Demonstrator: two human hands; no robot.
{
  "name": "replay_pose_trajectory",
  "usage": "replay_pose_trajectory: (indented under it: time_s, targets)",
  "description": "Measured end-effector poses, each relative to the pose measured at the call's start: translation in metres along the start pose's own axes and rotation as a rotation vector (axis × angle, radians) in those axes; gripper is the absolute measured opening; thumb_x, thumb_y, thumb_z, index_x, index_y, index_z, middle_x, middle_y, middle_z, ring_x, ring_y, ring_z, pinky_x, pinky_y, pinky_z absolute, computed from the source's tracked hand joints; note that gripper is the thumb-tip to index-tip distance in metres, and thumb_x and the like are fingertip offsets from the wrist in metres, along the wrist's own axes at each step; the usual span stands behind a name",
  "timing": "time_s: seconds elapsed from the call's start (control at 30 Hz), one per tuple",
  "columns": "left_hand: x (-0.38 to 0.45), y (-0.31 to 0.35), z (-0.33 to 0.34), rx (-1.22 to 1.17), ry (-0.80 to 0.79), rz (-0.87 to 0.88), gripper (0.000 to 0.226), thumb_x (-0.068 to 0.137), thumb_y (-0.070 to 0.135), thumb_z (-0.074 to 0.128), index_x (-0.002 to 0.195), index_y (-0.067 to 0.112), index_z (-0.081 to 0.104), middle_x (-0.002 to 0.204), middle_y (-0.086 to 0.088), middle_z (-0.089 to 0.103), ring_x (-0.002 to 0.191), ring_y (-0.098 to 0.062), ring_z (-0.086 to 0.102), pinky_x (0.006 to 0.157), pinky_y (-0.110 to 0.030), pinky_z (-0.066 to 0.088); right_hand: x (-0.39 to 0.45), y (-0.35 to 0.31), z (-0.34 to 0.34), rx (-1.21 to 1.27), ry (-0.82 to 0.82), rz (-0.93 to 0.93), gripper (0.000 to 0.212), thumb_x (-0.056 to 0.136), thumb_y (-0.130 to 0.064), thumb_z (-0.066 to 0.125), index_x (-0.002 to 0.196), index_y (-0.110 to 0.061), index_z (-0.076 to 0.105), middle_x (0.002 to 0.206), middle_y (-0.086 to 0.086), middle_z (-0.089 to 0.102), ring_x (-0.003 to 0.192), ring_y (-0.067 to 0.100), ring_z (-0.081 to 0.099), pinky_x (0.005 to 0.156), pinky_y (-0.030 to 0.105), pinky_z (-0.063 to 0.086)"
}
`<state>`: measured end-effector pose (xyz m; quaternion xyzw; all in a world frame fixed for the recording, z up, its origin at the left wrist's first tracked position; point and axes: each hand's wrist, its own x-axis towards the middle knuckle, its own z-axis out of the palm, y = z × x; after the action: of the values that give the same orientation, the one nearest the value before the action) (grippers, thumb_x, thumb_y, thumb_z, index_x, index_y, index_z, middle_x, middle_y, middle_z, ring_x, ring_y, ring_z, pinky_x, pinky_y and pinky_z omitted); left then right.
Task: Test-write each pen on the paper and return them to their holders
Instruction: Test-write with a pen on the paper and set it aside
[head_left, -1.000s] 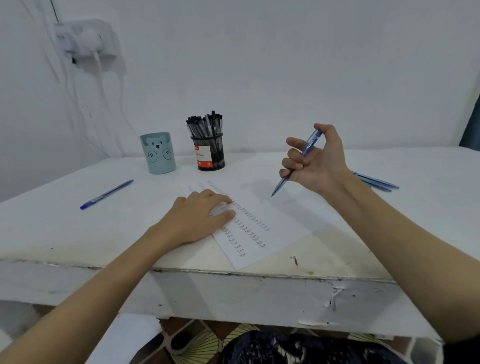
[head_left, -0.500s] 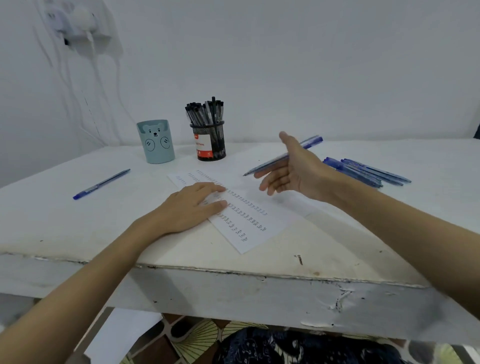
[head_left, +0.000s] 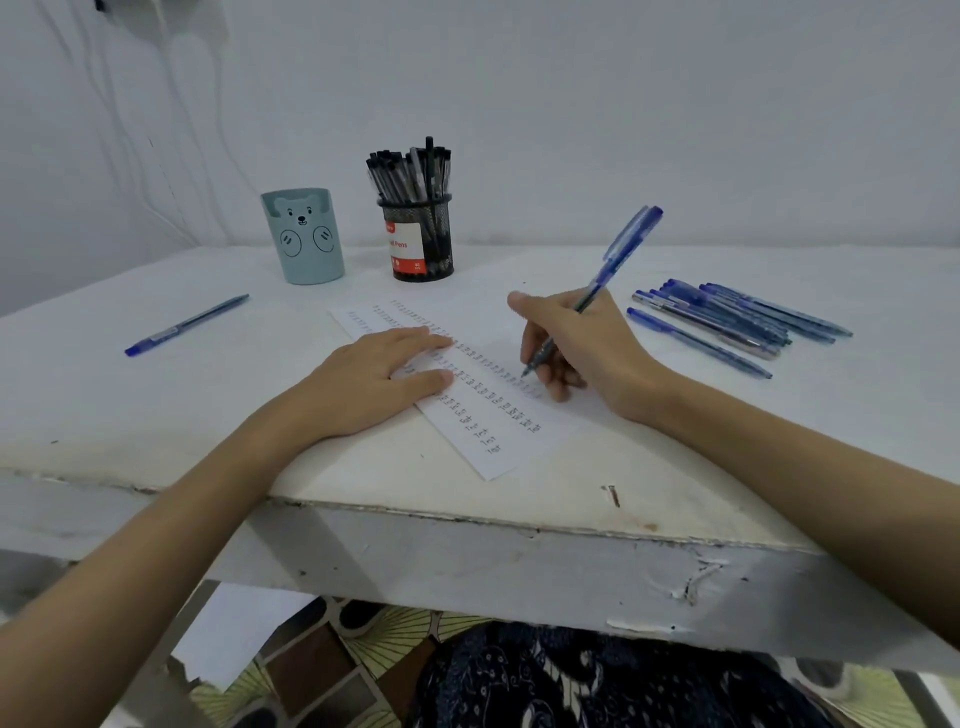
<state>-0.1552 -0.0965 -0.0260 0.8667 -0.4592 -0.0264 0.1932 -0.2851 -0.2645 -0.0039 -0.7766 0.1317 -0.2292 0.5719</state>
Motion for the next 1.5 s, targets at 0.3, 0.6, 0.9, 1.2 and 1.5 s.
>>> replay_pose_trajectory:
  time_s: [0.3, 0.6, 0.9, 1.2, 1.5]
  targets:
    - [-0.0004, -0.0008, 0.0016, 0.004, 0.004, -0.007, 0.069, 0.074, 0.066, 0.032, 0.138, 0.043, 0.037, 0.151, 0.015, 0.029, 0.139, -0.008, 0.022, 0.112, -0.031, 0.017, -0.0037, 0.0082, 0.003, -0.243, 0.059, -0.109, 0.046, 0.075, 0.005, 0.052, 0.043, -0.015, 0.026, 0.041, 0.003, 0.029, 0.033, 0.01, 0.047, 0.031, 0.014, 0.024]
    - [-0.0007, -0.0001, 0.0019, 0.01, 0.003, -0.003, 0.069, 0.074, 0.065, 0.031, 0.138, 0.042, 0.036, 0.151, 0.015, 0.029, 0.139, -0.008, 0.022, 0.112, -0.031, 0.017, -0.0041, 0.0061, 0.0032, -0.258, 0.038, -0.132, 0.044, 0.076, 0.005, 0.05, 0.045, -0.014, 0.026, 0.05, 0.008, 0.031, 0.029, 0.008, 0.044, 0.03, 0.014, 0.022]
    - [-0.0011, 0.0002, 0.0017, 0.017, 0.007, 0.0, 0.062, 0.081, 0.065, 0.034, 0.138, 0.043, 0.036, 0.151, 0.015, 0.029, 0.139, -0.008, 0.022, 0.11, -0.03, 0.017, -0.004, 0.006, 0.0038, -0.262, 0.047, -0.156, 0.048, 0.077, 0.006, 0.05, 0.045, -0.016, 0.023, 0.048, 0.003, 0.022, 0.03, 0.008, 0.042, 0.03, 0.015, 0.024]
    - [-0.0012, 0.0001, 0.0019, 0.025, 0.002, 0.004, 0.061, 0.082, 0.066, 0.035, 0.138, 0.043, 0.036, 0.151, 0.016, 0.028, 0.138, -0.007, 0.023, 0.11, -0.029, 0.017, -0.0021, 0.0071, 0.0036, -0.262, 0.062, -0.16, 0.049, 0.077, 0.007, 0.05, 0.044, -0.016, 0.022, 0.043, 0.0, 0.017, 0.031, 0.005, 0.045, 0.031, 0.014, 0.024]
    - [-0.001, -0.0006, 0.0015, 0.019, 0.006, 0.007, 0.066, 0.076, 0.066, 0.032, 0.138, 0.043, 0.036, 0.15, 0.016, 0.029, 0.138, -0.007, 0.023, 0.11, -0.03, 0.017, -0.0043, 0.0043, 0.003, -0.282, 0.07, -0.143, 0.043, 0.078, 0.006, 0.049, 0.047, -0.012, 0.025, 0.056, 0.011, 0.03, 0.025, 0.004, 0.04, 0.029, 0.012, 0.022]
